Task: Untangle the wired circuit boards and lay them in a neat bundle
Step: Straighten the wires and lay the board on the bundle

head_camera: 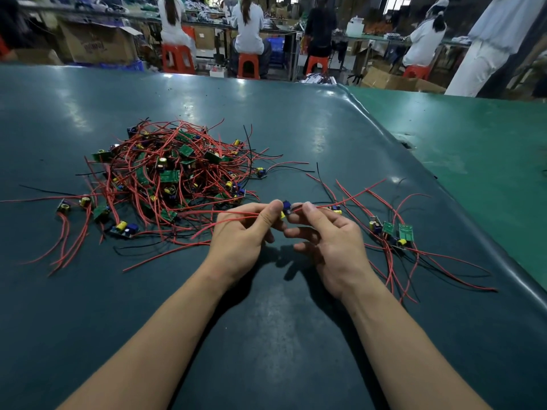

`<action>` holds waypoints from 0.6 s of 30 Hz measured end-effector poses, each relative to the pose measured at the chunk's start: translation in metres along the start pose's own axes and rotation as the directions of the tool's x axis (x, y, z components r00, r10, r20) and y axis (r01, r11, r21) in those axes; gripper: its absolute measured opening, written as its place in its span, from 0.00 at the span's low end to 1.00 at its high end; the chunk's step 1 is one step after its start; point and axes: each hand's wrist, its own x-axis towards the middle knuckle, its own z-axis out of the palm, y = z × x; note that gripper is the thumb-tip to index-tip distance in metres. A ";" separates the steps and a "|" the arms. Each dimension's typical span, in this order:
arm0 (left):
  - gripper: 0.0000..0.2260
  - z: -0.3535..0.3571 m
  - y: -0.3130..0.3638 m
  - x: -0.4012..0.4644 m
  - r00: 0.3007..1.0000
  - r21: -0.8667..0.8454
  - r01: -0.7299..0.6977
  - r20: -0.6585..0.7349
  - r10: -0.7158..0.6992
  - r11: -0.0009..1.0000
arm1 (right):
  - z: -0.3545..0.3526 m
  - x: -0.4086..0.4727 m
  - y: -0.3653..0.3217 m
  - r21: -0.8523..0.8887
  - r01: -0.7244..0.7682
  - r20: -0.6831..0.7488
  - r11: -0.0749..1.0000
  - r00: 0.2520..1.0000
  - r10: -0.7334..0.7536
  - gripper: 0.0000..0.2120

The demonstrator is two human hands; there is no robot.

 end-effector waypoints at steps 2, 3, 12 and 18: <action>0.15 0.000 0.000 0.001 0.999 -0.044 0.046 -0.015 -0.047 0.998 | 0.000 -0.001 -0.001 0.004 -0.001 -0.004 1.000 1.000 0.001 0.10; 0.14 0.000 0.001 0.001 0.998 -0.067 0.061 -0.024 -0.063 0.996 | 0.000 -0.002 -0.002 0.005 0.001 -0.002 1.000 1.000 -0.001 0.11; 0.12 -0.001 0.002 0.000 0.998 -0.061 0.047 0.055 -0.044 0.997 | 0.002 -0.002 0.003 -0.104 0.045 -0.003 0.994 0.999 -0.046 0.11; 0.13 -0.005 0.002 0.002 0.983 -0.040 0.127 0.139 -0.120 0.991 | -0.003 0.004 0.002 0.010 0.019 -0.030 1.000 0.999 -0.018 0.08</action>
